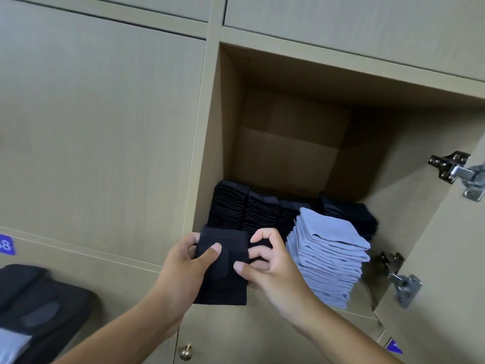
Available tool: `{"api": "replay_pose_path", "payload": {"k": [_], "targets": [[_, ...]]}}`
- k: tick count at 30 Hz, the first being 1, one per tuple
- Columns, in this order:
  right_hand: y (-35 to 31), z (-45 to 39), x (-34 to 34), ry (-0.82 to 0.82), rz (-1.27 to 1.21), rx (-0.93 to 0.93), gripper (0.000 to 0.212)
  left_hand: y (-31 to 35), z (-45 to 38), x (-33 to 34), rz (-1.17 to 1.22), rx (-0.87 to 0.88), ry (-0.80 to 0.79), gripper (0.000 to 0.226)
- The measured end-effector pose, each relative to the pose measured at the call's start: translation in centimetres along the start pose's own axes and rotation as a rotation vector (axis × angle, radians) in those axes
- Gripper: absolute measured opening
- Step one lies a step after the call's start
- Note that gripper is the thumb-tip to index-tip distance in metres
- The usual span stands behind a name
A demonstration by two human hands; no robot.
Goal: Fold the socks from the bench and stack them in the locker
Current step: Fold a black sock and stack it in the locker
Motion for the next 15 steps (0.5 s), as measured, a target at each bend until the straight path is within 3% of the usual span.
{"api": "replay_pose_path", "payload": {"k": [4, 9, 15], "targets": [[0.0, 0.2, -0.8, 0.084, 0.036, -0.004, 0.026, -0.3, -0.3, -0.6, -0.052, -0.009, 0.037, 0.008], [0.4, -0.1, -2.6, 0.237, 0.098, -0.022, 0.037, -0.2, -0.2, -1.2, -0.234, -0.006, 0.022, 0.005], [0.7, 0.2, -3.5, 0.291, 0.043, -0.008, 0.028, 0.2, 0.1, -1.5, -0.452, -0.001, 0.006, 0.002]]}}
Point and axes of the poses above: each hand's wrist, its own z-axis away from the middle knuckle, its own x-axis out of the palm, y = z × x, the point moved 4 cm from there along -z, towards the middle knuckle, and after that the axes turned 13 degrees about -y, right-handed, at the moved point
